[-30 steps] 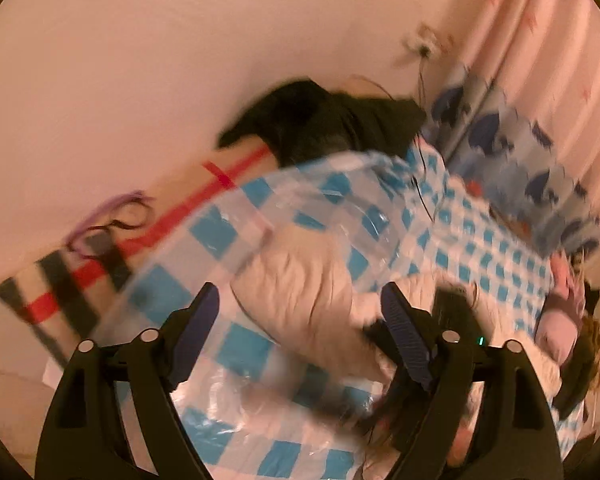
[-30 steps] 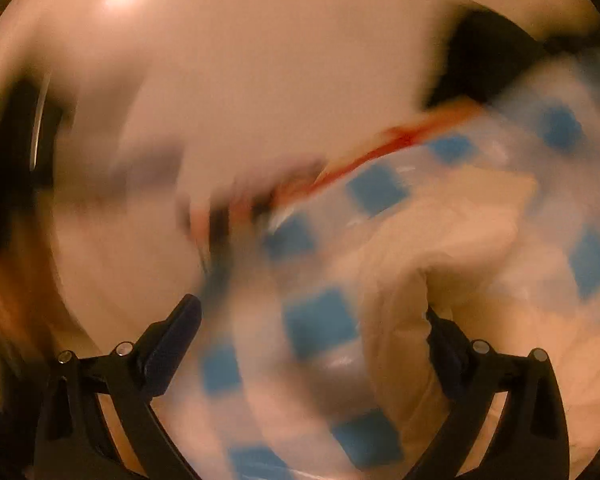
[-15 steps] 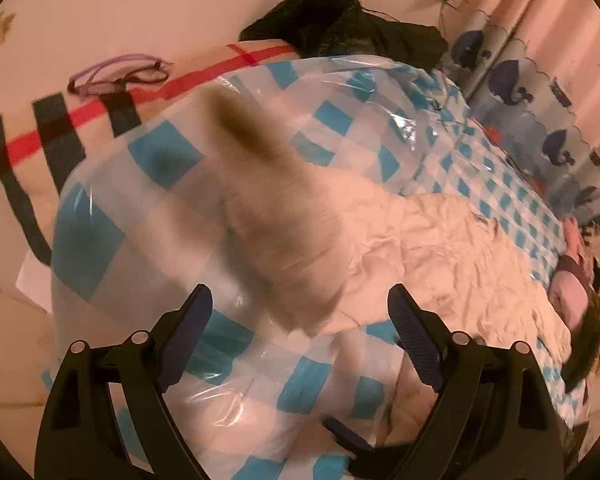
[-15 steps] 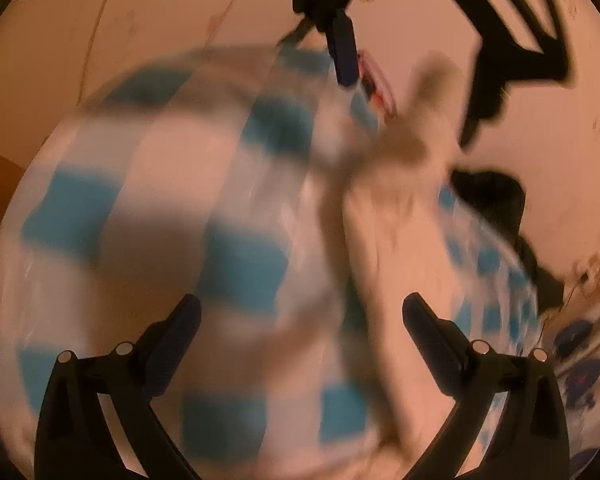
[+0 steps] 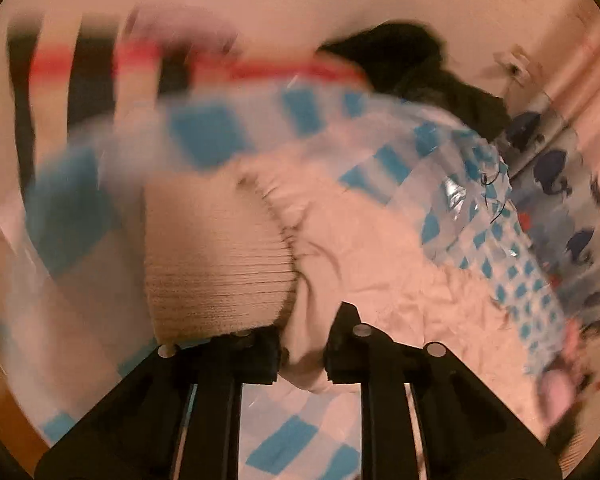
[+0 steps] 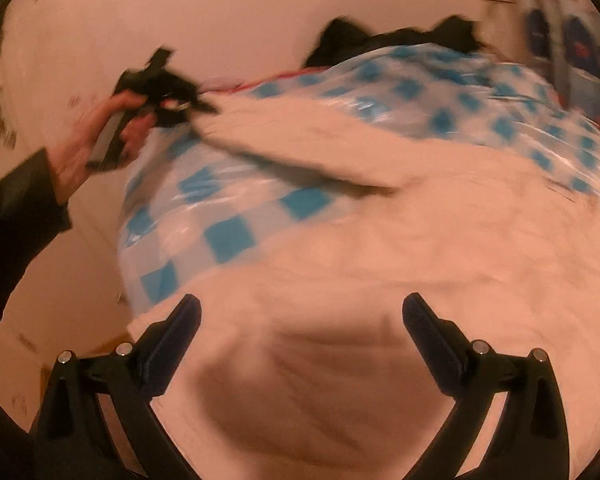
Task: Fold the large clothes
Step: 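Carry the sleeve across the jacket with the left gripper and release it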
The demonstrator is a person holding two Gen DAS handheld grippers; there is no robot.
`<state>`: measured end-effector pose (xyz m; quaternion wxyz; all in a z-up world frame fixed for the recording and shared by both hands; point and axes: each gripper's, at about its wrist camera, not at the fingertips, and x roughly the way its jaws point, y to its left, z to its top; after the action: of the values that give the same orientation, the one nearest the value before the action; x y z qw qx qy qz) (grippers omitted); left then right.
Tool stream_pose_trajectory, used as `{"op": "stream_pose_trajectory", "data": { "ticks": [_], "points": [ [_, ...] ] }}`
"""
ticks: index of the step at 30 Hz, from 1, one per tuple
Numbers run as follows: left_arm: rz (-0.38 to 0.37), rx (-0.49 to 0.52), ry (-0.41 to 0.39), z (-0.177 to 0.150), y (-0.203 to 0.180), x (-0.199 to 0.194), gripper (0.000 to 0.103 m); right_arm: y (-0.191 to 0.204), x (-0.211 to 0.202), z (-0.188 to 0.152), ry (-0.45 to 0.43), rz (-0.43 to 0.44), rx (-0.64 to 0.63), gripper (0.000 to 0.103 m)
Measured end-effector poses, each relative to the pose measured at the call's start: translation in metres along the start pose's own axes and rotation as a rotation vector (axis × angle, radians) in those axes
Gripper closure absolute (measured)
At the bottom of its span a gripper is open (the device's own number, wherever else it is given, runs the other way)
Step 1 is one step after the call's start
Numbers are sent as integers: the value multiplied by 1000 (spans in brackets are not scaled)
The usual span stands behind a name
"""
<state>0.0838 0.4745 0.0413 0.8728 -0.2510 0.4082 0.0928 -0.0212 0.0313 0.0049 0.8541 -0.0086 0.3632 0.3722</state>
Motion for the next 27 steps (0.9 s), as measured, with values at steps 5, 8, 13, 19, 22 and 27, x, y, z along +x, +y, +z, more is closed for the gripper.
{"op": "stream_pose_trajectory", "data": {
  "ticks": [5,8,13,19,22,27],
  "points": [
    [-32,428,-363,42,-106,-63,90,-72,-30,-14,-118,-149,186,6],
    [-81,497,-425,77,-133,-58,90,-108,-26,-30,-126,-193,315,6],
    [115,406,-202,121,-104,50,87,-119,16,-58,20,-183,366,6],
    [196,29,91,95,-6,113,72,-120,30,-61,103,-195,358,6],
    [328,64,25,78,-16,74,51,-121,29,-61,128,-184,359,6],
    [350,107,-208,35,-53,-19,36,-133,-22,-55,19,-46,493,6]
  ]
}}
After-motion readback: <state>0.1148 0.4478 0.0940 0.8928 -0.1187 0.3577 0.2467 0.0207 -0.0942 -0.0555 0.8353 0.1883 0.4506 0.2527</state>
